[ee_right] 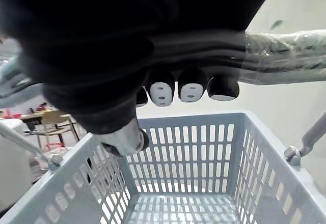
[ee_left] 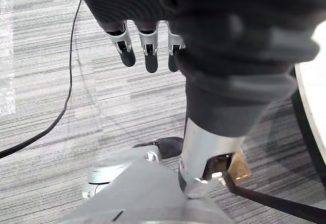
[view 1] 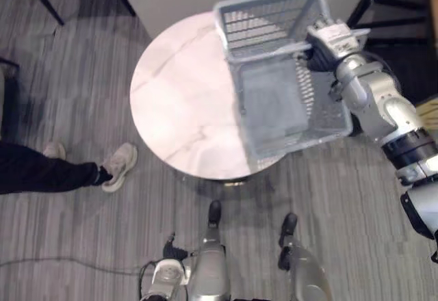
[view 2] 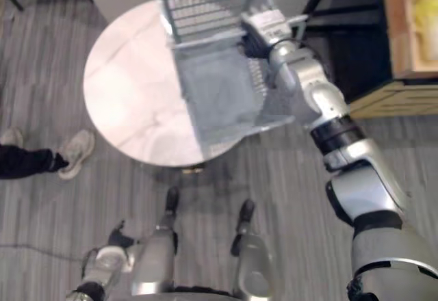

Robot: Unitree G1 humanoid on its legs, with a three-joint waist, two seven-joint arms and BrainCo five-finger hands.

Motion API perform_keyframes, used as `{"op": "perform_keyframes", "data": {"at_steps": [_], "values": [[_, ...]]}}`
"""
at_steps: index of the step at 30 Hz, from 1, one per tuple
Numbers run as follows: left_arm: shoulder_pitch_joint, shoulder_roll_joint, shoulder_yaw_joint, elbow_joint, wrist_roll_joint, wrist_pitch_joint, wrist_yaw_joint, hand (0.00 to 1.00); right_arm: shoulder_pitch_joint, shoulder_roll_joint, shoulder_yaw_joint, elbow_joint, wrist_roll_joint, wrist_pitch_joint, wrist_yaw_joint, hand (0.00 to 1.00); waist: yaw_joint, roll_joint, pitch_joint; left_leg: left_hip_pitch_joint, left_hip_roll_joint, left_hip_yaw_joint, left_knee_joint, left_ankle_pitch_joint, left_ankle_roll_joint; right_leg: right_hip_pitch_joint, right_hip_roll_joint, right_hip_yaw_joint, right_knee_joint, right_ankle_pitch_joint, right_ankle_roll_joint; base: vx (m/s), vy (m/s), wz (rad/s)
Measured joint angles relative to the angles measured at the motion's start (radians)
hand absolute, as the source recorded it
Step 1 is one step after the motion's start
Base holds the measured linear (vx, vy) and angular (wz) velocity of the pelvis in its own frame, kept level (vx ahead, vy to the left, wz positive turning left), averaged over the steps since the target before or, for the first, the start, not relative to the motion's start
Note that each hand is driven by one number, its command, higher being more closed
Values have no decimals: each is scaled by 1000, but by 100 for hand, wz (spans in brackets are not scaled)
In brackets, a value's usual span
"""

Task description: Pick vegetable in the basket

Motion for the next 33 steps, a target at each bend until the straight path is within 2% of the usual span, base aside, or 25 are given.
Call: {"op": "perform_keyframes", "data": {"at_steps": [3, 5, 8, 13, 18, 23, 33], "values": [[29, 9, 33, 34, 1, 7, -17, 0, 97, -8, 23, -114, 39, -32, 43, 100, -10, -30, -56, 42, 7, 18, -1, -10, -1, 38, 8, 16, -16, 0, -3, 53, 9, -14], [58, 10, 56, 37, 3, 8, -34, 0, 151, -8, 39, -159, 63, -45, 71, 100, -11, -43, -105, 56, 7, 29, -1, -18, -1, 50, 9, 24, -27, 1, -3, 57, 17, -14], [98, 11, 88, 38, 15, 9, -53, 0, 238, -8, 48, -240, 122, -64, 114, 100, -7, -56, -143, 100, 10, 53, -1, -32, -3, 88, 16, 45, -47, 3, -1, 68, 18, -18], [166, 7, 130, 63, 59, 25, -85, 0, 355, -4, 93, -316, 196, -94, 175, 100, -13, -48, -214, 139, 10, 106, -2, -50, -3, 101, 20, 94, -67, 10, 9, 38, 16, -29], [186, 3, 141, 70, 97, 27, -101, 0, 388, -2, 99, -318, 194, -94, 205, 100, -24, -44, -219, 175, 10, 141, -2, -59, -4, 111, 25, 134, -67, 15, 14, -5, 19, -24], [206, 4, 140, 74, 111, 28, -116, 0, 388, 13, 98, -318, 194, -94, 209, 100, -51, -33, -241, 190, 9, 174, -3, -71, -7, 107, 27, 163, -69, 18, 19, 6, 21, -19], [208, 4, 118, 75, 139, 28, -117, 0, 403, -8, 67, -316, 191, -98, 206, 100, -60, -22, -252, 192, 1, 186, 4, -70, -5, 100, 21, 177, -63, 23, 14, 29, 16, -2]]}}
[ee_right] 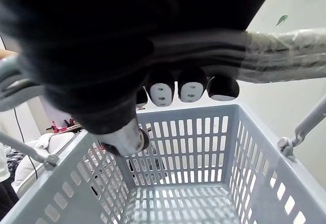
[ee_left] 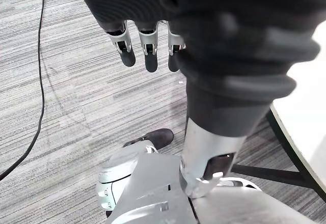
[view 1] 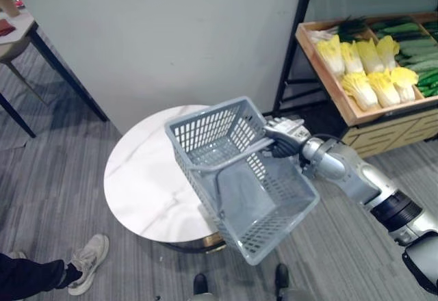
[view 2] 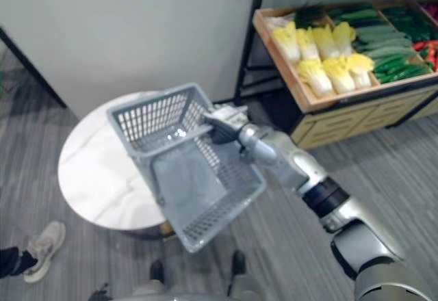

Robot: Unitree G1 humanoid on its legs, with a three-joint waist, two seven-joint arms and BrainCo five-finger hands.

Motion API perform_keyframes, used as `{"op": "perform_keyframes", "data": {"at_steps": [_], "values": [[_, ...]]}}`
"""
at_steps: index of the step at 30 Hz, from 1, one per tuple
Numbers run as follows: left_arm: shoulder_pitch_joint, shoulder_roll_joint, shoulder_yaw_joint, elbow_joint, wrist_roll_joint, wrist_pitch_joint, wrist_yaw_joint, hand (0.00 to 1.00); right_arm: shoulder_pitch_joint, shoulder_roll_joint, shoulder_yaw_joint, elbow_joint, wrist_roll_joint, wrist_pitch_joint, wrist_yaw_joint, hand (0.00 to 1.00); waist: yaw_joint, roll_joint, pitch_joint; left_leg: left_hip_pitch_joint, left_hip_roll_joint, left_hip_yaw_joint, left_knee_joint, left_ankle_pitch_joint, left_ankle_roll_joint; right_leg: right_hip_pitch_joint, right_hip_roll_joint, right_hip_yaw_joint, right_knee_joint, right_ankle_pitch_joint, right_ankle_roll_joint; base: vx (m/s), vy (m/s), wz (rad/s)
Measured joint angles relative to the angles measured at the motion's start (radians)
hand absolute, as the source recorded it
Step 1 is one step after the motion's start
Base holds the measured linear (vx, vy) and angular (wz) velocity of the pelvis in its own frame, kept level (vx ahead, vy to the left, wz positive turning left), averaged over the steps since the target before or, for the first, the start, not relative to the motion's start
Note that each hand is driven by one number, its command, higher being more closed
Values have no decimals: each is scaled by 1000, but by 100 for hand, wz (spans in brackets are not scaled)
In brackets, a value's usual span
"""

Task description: Pick vegetable in the basket

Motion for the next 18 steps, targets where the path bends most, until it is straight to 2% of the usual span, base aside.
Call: {"op": "perform_keyframes", "data": {"at_steps": [3, 7, 8, 9, 10, 11, 12, 13, 14, 15, 17, 18], "values": [[-3, 3, -22, -2, 5, 0, 0, 0, 43, -40, -36, 39, -5, -10, -5, 100, -1, -3, 2, 0, -10, -2, 7, -6, 9, -5, -10, 2, 25, -1, 1, 25, 43, 4], [-12, 17, -70, -22, 19, -3, 0, 0, 140, -115, -141, 107, -63, -8, -19, 100, -4, -22, 31, -37, -33, 4, 149, -86, 31, -13, -46, 29, 82, -14, 17, -51, 80, -7], [-18, 32, -86, -23, 19, -3, 0, 0, 159, -135, -175, 109, -73, -4, -23, 100, -6, -30, 36, -65, -39, 15, 188, -112, 36, -35, -54, 40, 99, -19, 24, -195, 112, -31], [-20, 51, -105, -33, 19, -4, 0, 0, 177, -156, -221, 109, -91, 5, -40, 100, -11, -58, 50, -102, -48, 33, 260, -136, 50, -72, -68, 57, 110, -34, 37, -204, 122, -33], [-19, 58, -113, -42, 19, -6, -1, 0, 179, -163, -245, 109, -105, 13, -46, 100, -19, -67, 54, -134, -50, 43, 310, -150, 64, -94, -77, 67, 116, -35, 35, -211, 163, -37], [-17, 69, -136, -45, 20, -5, -1, 0, 185, -178, -283, 109, -116, 29, -62, 100, -45, -78, 62, -185, -55, 73, 403, -189, 90, -114, -97, 62, 113, -39, 31, -162, 167, -44], [-12, 73, -151, -40, 20, -2, -1, 0, 215, -183, -319, 109, -134, 49, -76, 100, -59, -75, 64, -186, -54, 103, 403, -199, 106, -95, -119, 1, 54, -75, -6, -210, 283, -58], [-14, 65, -154, -38, 19, -2, 0, 0, 223, -189, -331, 109, -137, 58, -80, 100, -58, -52, 67, -171, -30, 129, 375, -191, 125, -90, -123, -45, 62, -95, -45, -207, 245, -94], [-15, 64, -153, -37, 22, -2, -4, 0, 222, -199, -338, 110, -142, 61, -84, 100, -55, -35, 90, -159, 12, 184, 361, -186, 140, -148, -123, -140, 253, -88, -98, -242, 287, -111], [-5, 68, -152, -40, 22, -4, -4, 0, 223, -203, -338, 111, -142, 58, -87, 100, -58, -32, 93, -151, 35, 221, 348, -176, 140, -176, -128, -211, 454, -119, -140, -192, 180, -111], [4, 85, -167, -38, 22, -1, -18, 0, 223, -205, -350, 113, -142, 50, -101, 100, -56, -56, 81, -125, 36, 292, 326, -165, 150, -132, -166, -291, 615, -146, -172, -137, 145, -110], [8, 91, -169, -41, 21, -1, -26, 0, 209, -207, -362, 112, -142, 40, -113, 100, -50, -62, 77, -118, 45, 342, 329, -166, 153, -99, -190, -328, 669, -187, -185, -124, 71, -122]]}}
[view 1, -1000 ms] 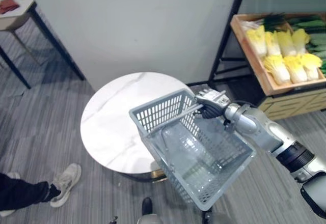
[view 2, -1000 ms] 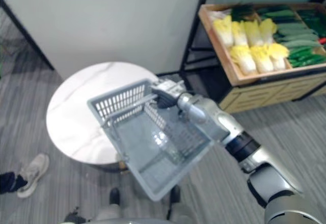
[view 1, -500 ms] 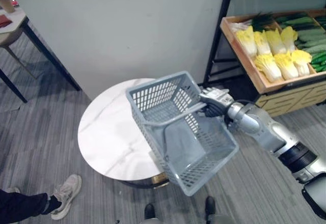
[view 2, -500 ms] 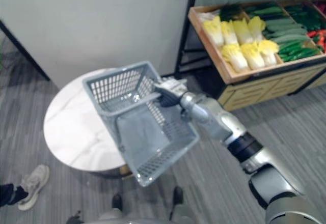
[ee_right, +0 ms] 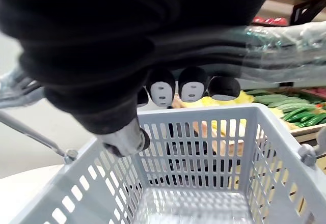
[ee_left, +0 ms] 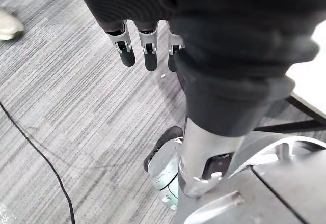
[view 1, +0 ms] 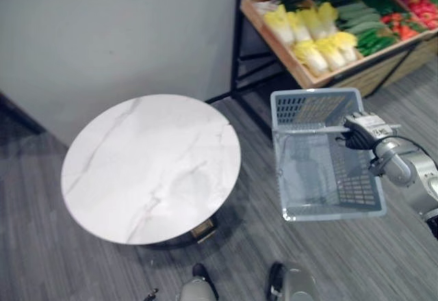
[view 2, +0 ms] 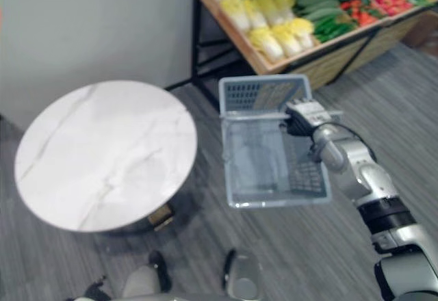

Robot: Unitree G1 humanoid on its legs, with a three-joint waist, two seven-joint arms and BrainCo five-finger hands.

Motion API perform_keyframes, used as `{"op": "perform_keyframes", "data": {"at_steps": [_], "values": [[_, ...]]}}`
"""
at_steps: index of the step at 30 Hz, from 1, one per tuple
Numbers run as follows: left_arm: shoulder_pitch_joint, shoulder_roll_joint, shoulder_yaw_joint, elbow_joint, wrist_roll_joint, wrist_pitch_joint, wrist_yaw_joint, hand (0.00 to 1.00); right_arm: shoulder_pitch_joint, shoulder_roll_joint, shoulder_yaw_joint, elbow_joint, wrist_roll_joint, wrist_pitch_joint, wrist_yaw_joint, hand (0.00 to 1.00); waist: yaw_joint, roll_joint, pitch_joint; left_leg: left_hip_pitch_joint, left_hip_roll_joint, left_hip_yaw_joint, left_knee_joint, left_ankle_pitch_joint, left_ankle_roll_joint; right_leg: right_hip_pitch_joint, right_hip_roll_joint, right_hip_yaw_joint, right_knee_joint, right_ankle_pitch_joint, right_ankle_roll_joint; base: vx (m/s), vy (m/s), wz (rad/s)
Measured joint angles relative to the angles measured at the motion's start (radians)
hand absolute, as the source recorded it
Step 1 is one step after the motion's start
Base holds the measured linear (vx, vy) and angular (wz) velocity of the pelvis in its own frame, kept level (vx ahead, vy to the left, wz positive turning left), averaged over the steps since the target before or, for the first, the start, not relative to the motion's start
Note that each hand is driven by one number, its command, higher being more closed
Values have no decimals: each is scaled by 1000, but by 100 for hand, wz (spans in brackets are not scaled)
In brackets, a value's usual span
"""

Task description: Pick vegetable in the basket

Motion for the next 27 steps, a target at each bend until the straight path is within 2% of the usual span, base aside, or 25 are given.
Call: {"op": "perform_keyframes", "data": {"at_steps": [1, 2, 3, 4, 5, 6, 7, 8, 9, 11, 12, 13, 15, 17, 18, 19, 20, 21, 22, 23, 24, 25, 27], "values": [[1, 0, 1, -1, 0, 0, -1, 0, -15, -1, -2, 0, 0, -5, -3, 100, 2, 0, 0, 0, 9, 30, 5, 0, 0, 2, -10, -16, 15, -3, -5, -144, 17, -142], [2, 3, 10, 1, 0, 1, -6, 0, -41, -3, -3, -7, 2, -16, -4, 100, 2, -3, 1, -2, 20, 86, 35, -8, -2, -20, -21, -56, -4, 27, 2, -163, 50, -157], [-8, -3, 31, 5, -1, 4, -16, 0, -45, -5, -3, -17, 11, -24, -9, 100, -1, -3, 0, -9, 24, 102, 27, -22, -1, -26, 33, -73, -86, 50, -33, -176, 69, -165], [1, -14, 33, 13, -2, 4, -20, 0, -46, -7, -3, -18, 12, -28, -10, 100, 9, 30, -13, -10, 29, 95, -19, -20, 0, -2, 82, -53, -181, 58, -35, -165, 89, -184], [5, -28, 45, 22, -2, -1, -20, 0, -41, -12, -3, -25, 12, -34, -10, 100, 19, 18, -20, 26, 34, 169, -80, 30, 11, 10, 63, -56, -145, 4, -35, -188, 35, -170], [8, -14, 44, 26, -3, 3, -22, 0, -37, -17, -3, -29, 10, -41, -12, 100, 0, -8, -35, 34, 23, 221, -80, 44, 10, 34, 1, -66, -96, -21, 4, -175, -9, -155], [8, -8, 44, 29, -3, 3, -24, 0, -38, -21, -4, -30, 10, -42, -12, 100, 0, -16, -40, 32, 27, 245, -71, 44, 10, 54, -21, -75, -109, -21, 30, -185, -122, -120], [8, -3, 43, 29, -2, 9, -23, 0, -38, -35, -8, -38, 10, -44, -13, 100, 3, -19, -42, 25, 49, 287, -51, 45, 10, 83, -29, -87, -174, -20, 89, -172, -242, -113], [9, -8, 43, 30, -2, 12, -23, 0, -37, -48, -9, -51, 10, -43, -14, 100, -1, -8, -45, 26, 69, 324, -49, 61, -1, 96, 10, -106, -269, -22, 110, -174, -278, -111], [15, -20, 43, 33, -2, 15, -22, 0, -34, -58, -13, -57, 10, -44, -14, 100, 0, 12, -55, 27, 89, 368, -59, 83, -9, 124, 63, -109, -401, -21, 112, -168, -309, -90], [16, -25, 42, 37, -2, 16, -22, 0, -17, -61, -31, -62, 10, -42, -23, 100, -2, 27, -61, 29, 106, 400, -55, 96, -12, 139, 94, -111, -482, -11, 147, -181, -332, -79], [18, -40, 37, 40, 0, 19, -22, 0, 28, -74, -53, -73, 9, -38, -33, 100, -14, 62, -64, 30, 130, 404, -54, 115, -13, 158, 135, -111, -533, 10, 147, -149, -280, -52], [28, -49, 23, 38, 0, 20, -22, 0, 76, -92, -65, -85, 6, -34, -33, 100, -27, 89, -72, 35, 159, 399, -41, 129, -12, 177, 164, -115, -555, 14, 141, -89, -188, -8], [40, -55, 0, 33, 6, 20, -23, 0, 105, -100, -77, -97, -11, -35, -33, 100, -45, 115, -74, 34, 211, 388, 24, 136, -16, 203, 192, -121, -569, 15, 138, -48, -157, -1], [47, -54, -7, 19, 8, 20, -24, 0, 110, -100, -88, -97, -11, -37, -33, 100, -50, 126, -69, 30, 242, 355, 78, 138, -18, 215, 202, -107, -568, 12, 128, -61, -150, -41], [65, -58, -11, 0, 10, 18, -27, 0, 110, -98, -88, -96, -11, -43, -34, 100, -40, 137, -69, 21, 268, 234, 170, 148, -28, 222, 208, -62, -563, 9, 123, -83, -171, -103], [92, -73, -20, -15, 7, 9, -49, 0, 108, -96, -85, -98, -10, -54, -41, 100, -19, 131, -62, -9, 252, 49, 261, 167, -40, 230, 208, 13, -562, 12, 118, -71, -133, -130], [105, -90, -26, -19, -1, 5, -58, 0, 101, -92, -81, -98, -8, -57, -48, 100, -6, 133, -61, -27, 213, -61, 294, 126, -83, 228, 193, 52, -562, 17, 116, -51, -14, -179], [129, -134, -46, -28, -6, -11, -70, 0, 75, -80, -69, -98, -8, -57, -63, 100, 5, 136, -60, -36, 101, -253, 311, 26, -133, 204, 175, 132, -566, 25, 126, -28, 80, -167], [146, -145, -38, -40, -11, -15, -78, 0, 68, -81, -64, -98, -7, -59, -74, 100, 5, 146, -59, -38, 44, -350, 297, -22, -129, 191, 181, 173, -572, 31, 122, -22, 199, -188], [166, -144, -34, -40, -27, -23, -84, 0, 68, -79, -62, -96, -5, -58, -74, 100, 3, 160, -61, -20, 11, -403, 228, -54, -123, 179, 205, 216, -585, 50, 114, -3, 193, -143], [177, -147, -30, -39, -31, -23, -86, 0, 69, -81, -63, -95, -4, -57, -74, 100, -1, 172, -62, -1, 3, -395, 147, -46, -119, 172, 224, 237, -598, 62, 119, 17, 243, -115], [170, -152, -33, -42, -33, -24, -91, 0, 82, -93, -72, -91, -8, -52, -76, 100, -21, 177, -72, 56, -7, -365, 9, -70, -124, 151, 229, 256, -617, 80, 144, 34, 139, -46]]}}
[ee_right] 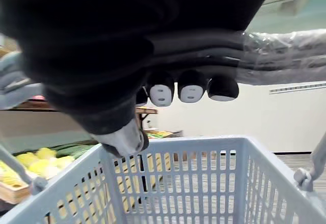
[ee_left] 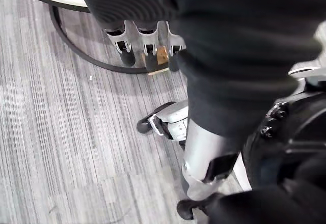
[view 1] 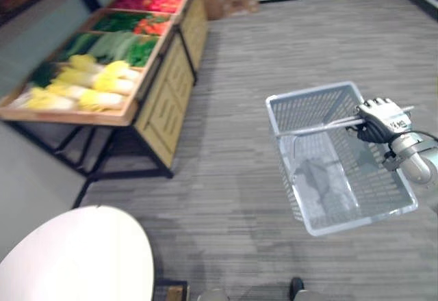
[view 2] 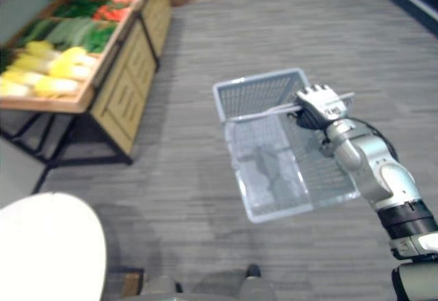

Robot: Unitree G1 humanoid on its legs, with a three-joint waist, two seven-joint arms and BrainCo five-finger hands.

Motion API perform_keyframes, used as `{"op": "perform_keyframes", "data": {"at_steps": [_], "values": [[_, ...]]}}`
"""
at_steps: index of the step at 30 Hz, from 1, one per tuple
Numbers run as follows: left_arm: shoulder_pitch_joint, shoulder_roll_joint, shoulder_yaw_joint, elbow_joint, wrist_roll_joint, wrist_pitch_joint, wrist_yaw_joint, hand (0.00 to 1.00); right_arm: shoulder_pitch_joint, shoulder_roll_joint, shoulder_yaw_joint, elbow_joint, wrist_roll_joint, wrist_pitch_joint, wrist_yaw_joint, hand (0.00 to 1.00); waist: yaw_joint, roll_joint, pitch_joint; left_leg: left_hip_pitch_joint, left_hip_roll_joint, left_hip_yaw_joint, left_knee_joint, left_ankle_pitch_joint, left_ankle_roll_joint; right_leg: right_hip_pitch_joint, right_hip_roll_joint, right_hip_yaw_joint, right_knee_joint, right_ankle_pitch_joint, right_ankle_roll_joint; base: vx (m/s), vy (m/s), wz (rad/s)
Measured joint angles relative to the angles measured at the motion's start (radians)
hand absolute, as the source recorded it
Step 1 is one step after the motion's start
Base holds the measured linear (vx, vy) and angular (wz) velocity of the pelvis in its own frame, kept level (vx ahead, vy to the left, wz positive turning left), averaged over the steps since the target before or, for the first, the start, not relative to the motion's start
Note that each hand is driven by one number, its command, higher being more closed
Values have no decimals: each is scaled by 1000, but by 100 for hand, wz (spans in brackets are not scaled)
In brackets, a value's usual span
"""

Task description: Pick vegetable in the basket

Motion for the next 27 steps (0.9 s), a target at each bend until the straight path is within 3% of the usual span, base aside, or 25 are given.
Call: {"op": "perform_keyframes", "data": {"at_steps": [3, 7, 10, 13, 17, 21, 22, 27], "values": [[-21, 28, -14, -3, 10, -4, 1, 0, 23, 7, -77, 48, -2, 2, -1, 100, -9, -48, 7, -1, -57, 32, -102, 26, 9, -37, -43, 19, -62, 71, 32, -28, 172, -14], [-27, 29, -15, -3, 31, -4, 2, 0, 57, 18, -101, 110, -2, 2, 0, 100, -8, -45, 8, 29, -104, 52, -141, 31, 19, -45, -77, 34, -44, 82, 47, 27, 103, -12], [-42, 40, -15, -1, 33, -4, 4, 0, 63, 67, -101, 164, -16, 15, 1, 100, -6, -50, 11, 38, -110, 78, -150, 24, 32, -123, -75, 43, 82, 82, 46, -6, 80, -27], [-55, 55, -15, 5, 33, -4, 9, 0, 91, 95, -101, 166, -27, 37, 1, 100, -10, -75, 14, 59, -123, 84, -151, 20, 40, -125, -90, 51, 112, 85, 43, -25, 75, -13], [-81, 73, -11, 8, 30, 2, 36, 0, 129, 145, -110, 159, -24, 44, 1, 100, -12, -123, 7, 17, -151, 75, -135, 16, 49, -106, -123, 18, 16, 92, 39, -78, 41, 5], [-86, 60, 33, 6, 30, 5, 57, 0, 222, 165, -138, 116, -22, 43, 4, 100, -10, -113, 1, 8, -146, 26, -137, 28, 50, -62, -121, -40, -30, 93, 42, -20, -48, 32], [-164, 58, 154, -204, -92, -48, 197, 0, 395, 246, -188, 2, 20, 17, 6, 100, 12, -129, -74, 28, -145, -31, -233, 103, 44, -2, -108, -119, -124, 132, 49, 4, -39, 17], [-160, 55, 156, -200, -91, -48, 197, 0, 397, 251, -188, 2, 20, 17, 6, 100, 12, -130, -74, 28, -146, -33, -233, 103, 44, -1, -108, -122, -125, 132, 49, 0, 0, 1]]}}
